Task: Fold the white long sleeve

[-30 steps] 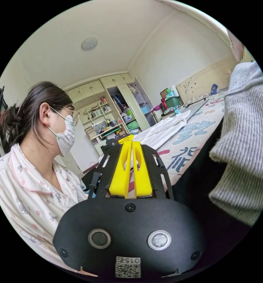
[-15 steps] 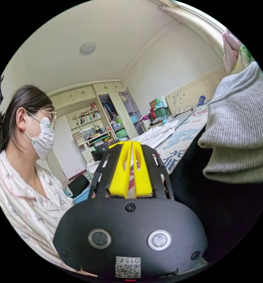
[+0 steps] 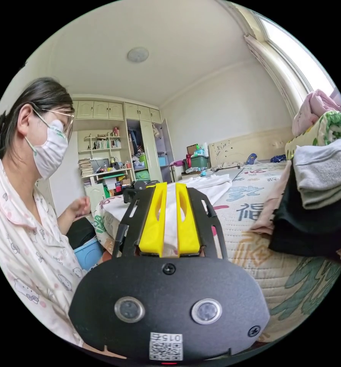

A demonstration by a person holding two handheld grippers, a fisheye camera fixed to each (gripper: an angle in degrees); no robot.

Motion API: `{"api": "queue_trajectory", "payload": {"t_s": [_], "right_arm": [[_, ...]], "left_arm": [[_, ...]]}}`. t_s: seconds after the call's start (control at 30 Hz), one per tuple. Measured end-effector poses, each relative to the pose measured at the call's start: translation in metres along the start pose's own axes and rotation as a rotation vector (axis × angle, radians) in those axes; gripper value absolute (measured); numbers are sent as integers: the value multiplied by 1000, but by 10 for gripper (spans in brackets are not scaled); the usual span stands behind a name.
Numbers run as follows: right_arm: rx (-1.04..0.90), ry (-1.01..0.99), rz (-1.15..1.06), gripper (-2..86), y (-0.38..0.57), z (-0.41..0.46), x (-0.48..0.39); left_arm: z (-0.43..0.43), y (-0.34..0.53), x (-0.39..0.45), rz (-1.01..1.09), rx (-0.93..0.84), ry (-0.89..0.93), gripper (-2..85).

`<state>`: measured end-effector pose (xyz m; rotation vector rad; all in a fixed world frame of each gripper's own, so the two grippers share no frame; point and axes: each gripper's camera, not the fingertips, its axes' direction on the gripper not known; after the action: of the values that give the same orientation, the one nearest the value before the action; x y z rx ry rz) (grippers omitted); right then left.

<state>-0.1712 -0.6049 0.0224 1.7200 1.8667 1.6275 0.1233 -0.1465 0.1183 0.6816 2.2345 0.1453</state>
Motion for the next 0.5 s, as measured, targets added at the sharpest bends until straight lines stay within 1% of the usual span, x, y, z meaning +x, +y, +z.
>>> {"api": "queue_trajectory", "payload": {"t_s": [0.2, 0.3, 0.43, 0.5], "right_arm": [[-16, -8, 18, 52, 29, 44, -17], [-84, -5, 39, 54, 41, 61, -13], [-205, 106, 21, 79, 63, 77, -6], [-251, 169, 48, 93, 71, 85, 4]], "left_arm": [[7, 9, 53, -2, 1, 4, -2], [14, 15, 82, -4, 1, 6, -2], [29, 26, 128, -5, 1, 10, -2], [37, 32, 149, -2, 4, 16, -3]]}}
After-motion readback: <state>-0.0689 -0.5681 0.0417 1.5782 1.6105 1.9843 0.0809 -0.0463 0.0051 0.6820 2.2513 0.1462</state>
